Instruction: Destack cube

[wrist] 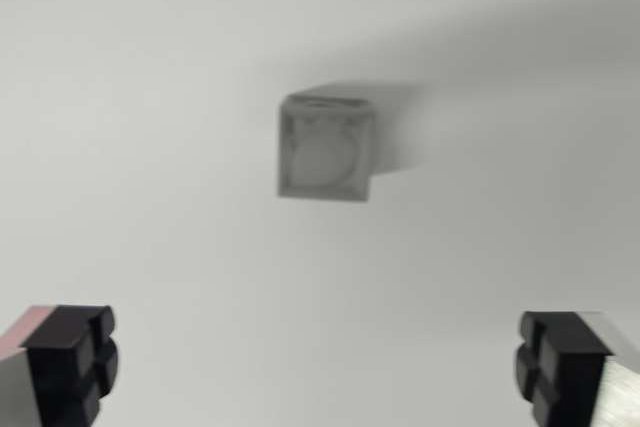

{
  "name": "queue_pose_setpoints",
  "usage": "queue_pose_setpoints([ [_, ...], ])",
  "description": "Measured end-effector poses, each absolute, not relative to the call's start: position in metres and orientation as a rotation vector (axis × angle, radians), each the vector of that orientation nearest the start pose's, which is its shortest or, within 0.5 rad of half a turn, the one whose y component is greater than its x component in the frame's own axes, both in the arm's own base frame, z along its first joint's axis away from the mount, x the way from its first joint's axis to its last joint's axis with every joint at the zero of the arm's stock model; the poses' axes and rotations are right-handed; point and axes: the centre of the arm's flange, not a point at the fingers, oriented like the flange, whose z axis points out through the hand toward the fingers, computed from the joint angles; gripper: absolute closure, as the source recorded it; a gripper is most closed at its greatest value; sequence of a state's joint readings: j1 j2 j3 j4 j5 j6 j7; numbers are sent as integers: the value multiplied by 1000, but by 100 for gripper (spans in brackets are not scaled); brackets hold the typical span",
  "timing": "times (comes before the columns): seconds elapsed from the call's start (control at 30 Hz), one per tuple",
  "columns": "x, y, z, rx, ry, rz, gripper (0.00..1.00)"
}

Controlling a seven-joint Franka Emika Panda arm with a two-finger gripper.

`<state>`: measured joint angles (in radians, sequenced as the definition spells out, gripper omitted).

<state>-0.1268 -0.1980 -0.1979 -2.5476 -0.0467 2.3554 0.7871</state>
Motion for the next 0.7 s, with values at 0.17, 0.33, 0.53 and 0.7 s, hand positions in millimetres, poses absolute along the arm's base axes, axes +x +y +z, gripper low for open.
queue_pose_setpoints([
  [0.17, 416, -139, 357, -2692, 1606, -3, 0],
  [0.33, 416, -139, 375, -2691, 1606, -3, 0],
  [0.53, 417, -139, 391, -2692, 1605, -2, 0],
  [0.7, 417, -139, 403, -2691, 1605, -2, 0],
])
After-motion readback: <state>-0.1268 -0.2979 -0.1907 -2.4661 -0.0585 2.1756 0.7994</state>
